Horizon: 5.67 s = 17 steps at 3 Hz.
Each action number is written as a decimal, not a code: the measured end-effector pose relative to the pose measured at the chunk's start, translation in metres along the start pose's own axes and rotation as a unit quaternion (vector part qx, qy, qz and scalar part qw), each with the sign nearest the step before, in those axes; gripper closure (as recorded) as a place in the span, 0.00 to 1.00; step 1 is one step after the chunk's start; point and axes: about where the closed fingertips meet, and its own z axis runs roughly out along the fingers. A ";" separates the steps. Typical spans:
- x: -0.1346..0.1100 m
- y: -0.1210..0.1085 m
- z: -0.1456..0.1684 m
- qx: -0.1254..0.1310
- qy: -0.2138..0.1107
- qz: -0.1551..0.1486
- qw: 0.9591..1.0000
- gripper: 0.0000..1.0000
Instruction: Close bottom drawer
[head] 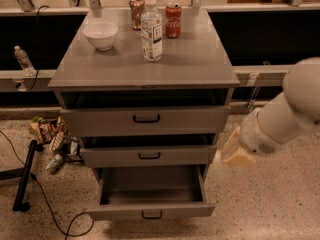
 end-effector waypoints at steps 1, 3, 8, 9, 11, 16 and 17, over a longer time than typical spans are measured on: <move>0.019 0.010 0.077 -0.012 -0.016 -0.029 0.999 0.93; 0.016 -0.004 0.089 0.017 -0.029 -0.029 0.999 1.00; 0.137 -0.014 0.358 -0.034 -0.101 -0.065 0.992 1.00; 0.137 -0.014 0.359 -0.034 -0.101 -0.065 0.992 1.00; 0.161 -0.010 0.433 -0.041 -0.125 -0.037 0.991 1.00; 0.199 -0.006 0.557 0.002 -0.165 -0.058 0.985 1.00; 0.193 -0.010 0.572 0.044 -0.173 -0.074 0.981 1.00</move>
Offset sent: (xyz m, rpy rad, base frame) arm -0.0018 0.0109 -0.0738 0.0248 -0.0046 0.0607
